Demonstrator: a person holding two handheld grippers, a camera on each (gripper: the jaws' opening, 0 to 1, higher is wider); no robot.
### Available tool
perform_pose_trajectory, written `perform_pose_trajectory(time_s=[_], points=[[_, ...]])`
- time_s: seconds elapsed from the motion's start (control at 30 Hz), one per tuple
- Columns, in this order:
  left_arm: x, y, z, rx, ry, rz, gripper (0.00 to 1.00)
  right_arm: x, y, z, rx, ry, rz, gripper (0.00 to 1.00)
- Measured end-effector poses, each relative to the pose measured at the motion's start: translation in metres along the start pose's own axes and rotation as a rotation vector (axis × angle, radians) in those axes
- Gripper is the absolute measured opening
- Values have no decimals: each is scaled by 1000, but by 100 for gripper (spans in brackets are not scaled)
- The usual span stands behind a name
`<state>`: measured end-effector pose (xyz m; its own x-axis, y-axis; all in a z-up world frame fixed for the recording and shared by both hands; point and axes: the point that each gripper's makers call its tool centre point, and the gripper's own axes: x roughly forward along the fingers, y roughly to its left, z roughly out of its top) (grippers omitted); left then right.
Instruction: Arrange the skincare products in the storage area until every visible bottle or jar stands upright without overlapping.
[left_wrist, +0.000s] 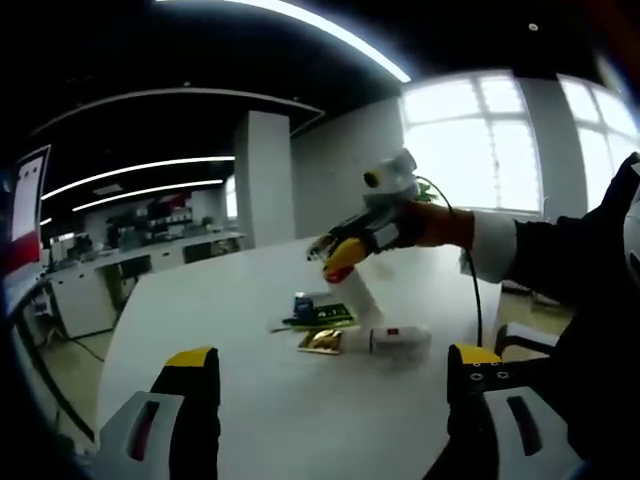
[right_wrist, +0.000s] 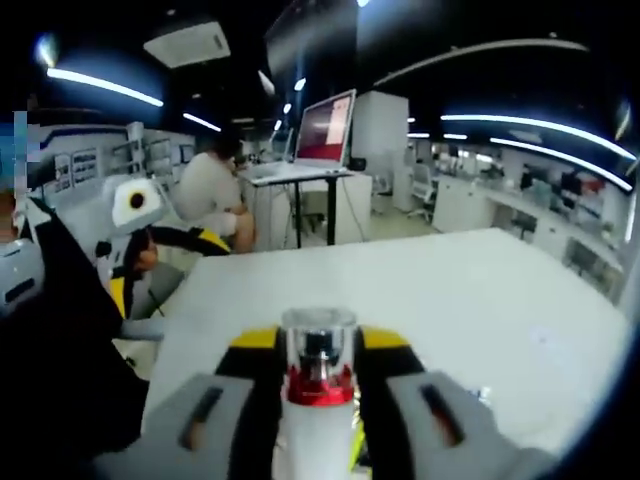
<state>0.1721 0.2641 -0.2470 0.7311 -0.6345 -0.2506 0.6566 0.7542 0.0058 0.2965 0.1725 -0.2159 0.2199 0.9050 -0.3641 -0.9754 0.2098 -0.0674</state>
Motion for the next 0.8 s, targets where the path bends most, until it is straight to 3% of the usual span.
perform_pose_trajectory(time_s=[0.8], points=[[5,-8,-2,15,14,-14,96,-35,14,1,-28,-174,148,26]])
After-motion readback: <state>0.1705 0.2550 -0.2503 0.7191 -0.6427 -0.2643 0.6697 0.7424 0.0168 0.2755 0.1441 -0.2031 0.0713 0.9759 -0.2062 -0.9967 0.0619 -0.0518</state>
